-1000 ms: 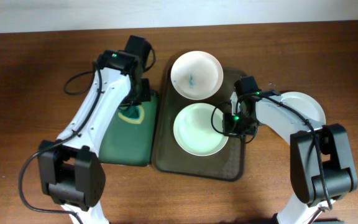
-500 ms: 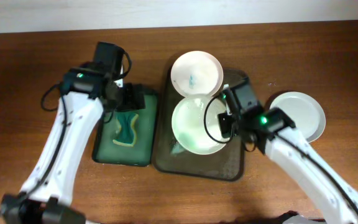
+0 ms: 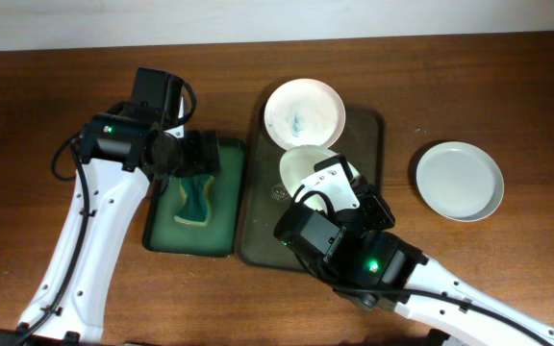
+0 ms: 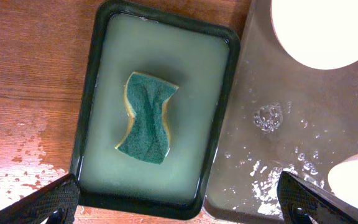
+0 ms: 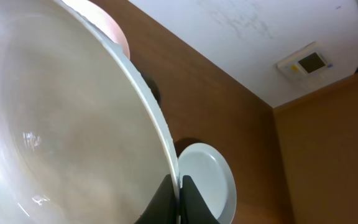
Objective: Clean dirty plates on tray and stack at the side
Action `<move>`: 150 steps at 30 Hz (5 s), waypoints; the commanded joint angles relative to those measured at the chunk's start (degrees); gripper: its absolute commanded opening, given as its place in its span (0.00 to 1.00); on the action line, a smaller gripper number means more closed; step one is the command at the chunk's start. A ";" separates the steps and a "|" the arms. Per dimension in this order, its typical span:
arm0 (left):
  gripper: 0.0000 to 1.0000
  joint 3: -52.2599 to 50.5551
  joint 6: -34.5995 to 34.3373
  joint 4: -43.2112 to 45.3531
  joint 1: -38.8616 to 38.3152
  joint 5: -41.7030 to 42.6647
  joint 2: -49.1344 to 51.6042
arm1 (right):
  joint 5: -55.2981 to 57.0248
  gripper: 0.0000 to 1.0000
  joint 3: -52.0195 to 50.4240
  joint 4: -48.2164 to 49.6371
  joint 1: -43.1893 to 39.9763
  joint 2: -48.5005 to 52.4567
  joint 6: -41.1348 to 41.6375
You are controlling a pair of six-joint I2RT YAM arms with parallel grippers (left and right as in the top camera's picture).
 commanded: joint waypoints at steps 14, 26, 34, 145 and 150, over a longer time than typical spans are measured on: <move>0.99 0.83 0.68 -0.04 0.15 0.44 -0.44 | 4.33 0.04 0.02 0.61 0.20 -0.48 0.74; 0.99 0.83 0.68 -0.04 0.15 0.44 -0.44 | 4.31 0.04 0.02 0.59 0.09 -0.48 0.96; 1.00 0.83 0.66 -0.04 0.15 0.44 -0.44 | -22.32 0.04 0.02 1.95 -25.33 -0.48 8.17; 0.00 -20.09 1.75 20.94 3.43 -1.53 24.87 | -74.31 0.58 3.45 -4.96 -49.64 -0.48 -2.16; 0.00 -0.92 1.75 3.04 2.89 -1.53 22.95 | -74.31 0.58 3.45 -5.01 -49.64 -0.48 -2.16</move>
